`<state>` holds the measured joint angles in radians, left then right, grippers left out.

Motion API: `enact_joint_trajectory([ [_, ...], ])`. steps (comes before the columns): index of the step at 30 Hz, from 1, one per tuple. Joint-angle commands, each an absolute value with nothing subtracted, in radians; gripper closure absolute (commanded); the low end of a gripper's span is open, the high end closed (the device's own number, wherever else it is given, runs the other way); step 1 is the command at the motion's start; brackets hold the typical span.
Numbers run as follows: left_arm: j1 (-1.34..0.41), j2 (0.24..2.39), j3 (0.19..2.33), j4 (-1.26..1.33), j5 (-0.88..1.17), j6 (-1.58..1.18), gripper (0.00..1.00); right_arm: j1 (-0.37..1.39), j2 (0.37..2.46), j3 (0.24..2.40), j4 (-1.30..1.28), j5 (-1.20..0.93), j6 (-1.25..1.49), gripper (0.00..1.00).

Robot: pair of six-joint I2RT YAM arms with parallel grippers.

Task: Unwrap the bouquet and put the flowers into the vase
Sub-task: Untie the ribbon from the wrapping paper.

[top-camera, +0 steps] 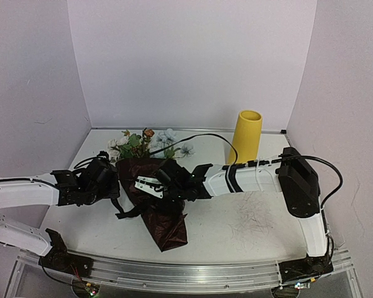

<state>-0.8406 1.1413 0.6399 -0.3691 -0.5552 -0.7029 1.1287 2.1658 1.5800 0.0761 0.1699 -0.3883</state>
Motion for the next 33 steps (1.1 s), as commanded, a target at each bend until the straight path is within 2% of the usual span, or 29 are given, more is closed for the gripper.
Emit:
enact_joint_trajectory([
  [1, -0.834, 1.149, 0.677, -0.377, -0.588, -0.69, 1.0, 1.132, 2.091, 1.544, 0.113, 0.208, -0.364, 0.99],
  [15, -0.835, 1.055, 0.61, -0.378, -0.528, -0.774, 1.0, 1.131, 2.025, 1.455, 0.117, 0.181, -0.296, 1.0],
  [24, -0.834, 1.033, 0.584, -0.379, -0.508, -0.785, 1.0, 1.122, 1.931, 1.36, 0.121, 0.338, -0.264, 1.0],
  [33, -0.834, 1.007, 0.564, -0.415, -0.509, -0.822, 0.99, 0.98, 1.805, 1.214, 0.118, 0.372, -0.112, 1.0],
])
